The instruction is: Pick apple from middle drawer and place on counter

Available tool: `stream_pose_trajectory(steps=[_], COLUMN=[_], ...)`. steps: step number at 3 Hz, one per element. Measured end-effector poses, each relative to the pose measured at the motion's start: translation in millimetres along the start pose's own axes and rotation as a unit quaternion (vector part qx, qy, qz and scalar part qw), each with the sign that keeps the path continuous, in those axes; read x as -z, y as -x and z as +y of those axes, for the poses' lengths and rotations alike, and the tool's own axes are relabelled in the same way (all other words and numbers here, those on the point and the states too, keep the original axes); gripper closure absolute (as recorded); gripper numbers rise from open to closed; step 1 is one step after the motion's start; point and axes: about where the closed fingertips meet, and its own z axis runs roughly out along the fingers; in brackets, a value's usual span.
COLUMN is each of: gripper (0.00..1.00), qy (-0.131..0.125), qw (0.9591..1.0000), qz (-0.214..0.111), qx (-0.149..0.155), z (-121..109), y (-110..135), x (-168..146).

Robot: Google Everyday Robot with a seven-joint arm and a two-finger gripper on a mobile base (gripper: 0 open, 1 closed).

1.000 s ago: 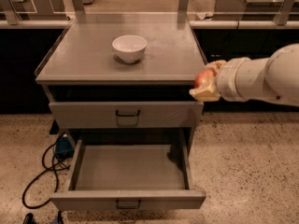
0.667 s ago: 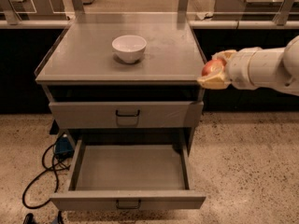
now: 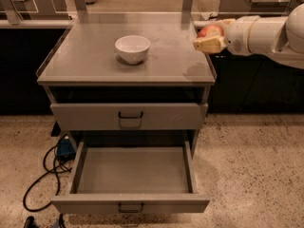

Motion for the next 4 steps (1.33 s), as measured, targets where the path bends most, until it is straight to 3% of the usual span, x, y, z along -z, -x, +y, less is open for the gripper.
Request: stream_pose_trajectory(steps=[1, 2, 3, 4], gripper=[1.00, 1.00, 1.00, 1.00], qy=[0.015, 0.026, 0.038, 0.039], qw=[0.9989, 0.9973, 0.9975, 0.9983], qz=[-0.035, -0.050, -0.027, 0.020], qx=[-0.027, -0.047, -0.052, -0.037], z=[-23.0, -40.0, -41.9, -41.4], y=[32.9, 45.4, 35.1, 9.6], x=[-41.6, -78.2, -104.5, -106.8])
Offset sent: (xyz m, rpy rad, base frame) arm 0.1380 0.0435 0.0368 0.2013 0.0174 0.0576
